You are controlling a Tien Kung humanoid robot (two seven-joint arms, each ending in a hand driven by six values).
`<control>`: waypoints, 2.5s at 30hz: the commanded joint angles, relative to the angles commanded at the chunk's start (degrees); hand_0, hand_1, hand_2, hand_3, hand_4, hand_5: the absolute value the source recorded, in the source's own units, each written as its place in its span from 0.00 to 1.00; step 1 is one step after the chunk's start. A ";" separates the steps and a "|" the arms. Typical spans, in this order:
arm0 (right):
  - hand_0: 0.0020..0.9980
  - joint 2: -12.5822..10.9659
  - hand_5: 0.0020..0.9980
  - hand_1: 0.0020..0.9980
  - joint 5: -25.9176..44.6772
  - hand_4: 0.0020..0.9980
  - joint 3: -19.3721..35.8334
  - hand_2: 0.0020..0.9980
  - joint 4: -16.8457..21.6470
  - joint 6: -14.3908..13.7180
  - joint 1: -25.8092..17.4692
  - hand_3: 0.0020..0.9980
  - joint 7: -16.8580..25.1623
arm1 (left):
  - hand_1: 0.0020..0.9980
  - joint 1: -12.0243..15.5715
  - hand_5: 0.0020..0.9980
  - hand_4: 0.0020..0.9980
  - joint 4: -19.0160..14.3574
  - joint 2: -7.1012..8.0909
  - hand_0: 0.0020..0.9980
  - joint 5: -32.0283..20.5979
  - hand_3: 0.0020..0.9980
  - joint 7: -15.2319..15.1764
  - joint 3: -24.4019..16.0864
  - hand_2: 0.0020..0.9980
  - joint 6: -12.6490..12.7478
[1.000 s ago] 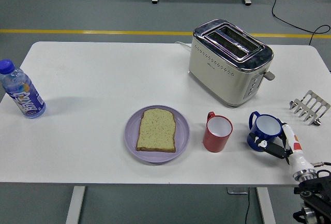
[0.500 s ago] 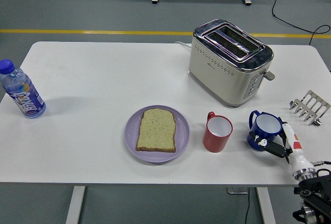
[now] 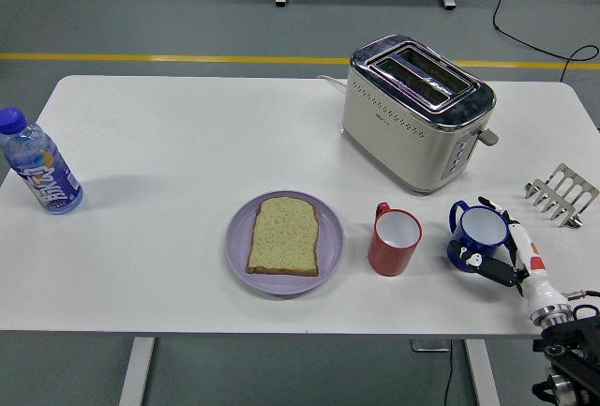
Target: Pick up the cup,pour liquid into bread,place the cup on the desk
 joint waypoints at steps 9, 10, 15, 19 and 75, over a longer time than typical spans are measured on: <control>0.93 -0.09 0.00 0.78 -1.21 0.90 0.99 0.92 0.09 0.27 -0.62 1.00 0.00 | 0.76 0.11 1.00 0.40 -0.02 -0.10 0.69 0.94 0.61 0.32 -0.64 0.77 0.19; 0.93 -0.10 0.00 0.78 -1.37 0.90 1.12 0.92 0.11 0.32 -0.69 1.00 0.00 | 0.76 0.12 1.00 0.40 -0.01 -0.12 0.69 1.07 0.61 0.35 -0.73 0.77 0.22; 0.94 -0.09 0.00 0.81 -2.27 0.91 1.77 0.96 0.13 0.66 -0.95 1.00 0.00 | 0.76 0.13 1.00 0.40 -0.02 -0.14 0.69 1.40 0.61 0.42 -0.93 0.77 0.25; 0.94 -0.08 0.00 0.81 -2.79 0.91 2.22 0.96 0.19 1.11 -1.13 1.00 0.00 | 0.76 0.16 1.00 0.40 -0.03 -0.16 0.69 1.67 0.61 0.50 -1.08 0.77 0.29; 0.97 -2.50 0.03 0.84 -11.81 0.95 15.84 0.99 11.07 6.14 -8.04 1.00 -4.69 | 0.76 -0.08 1.00 0.40 -0.02 -0.13 0.69 -0.35 0.61 0.03 0.22 0.77 0.02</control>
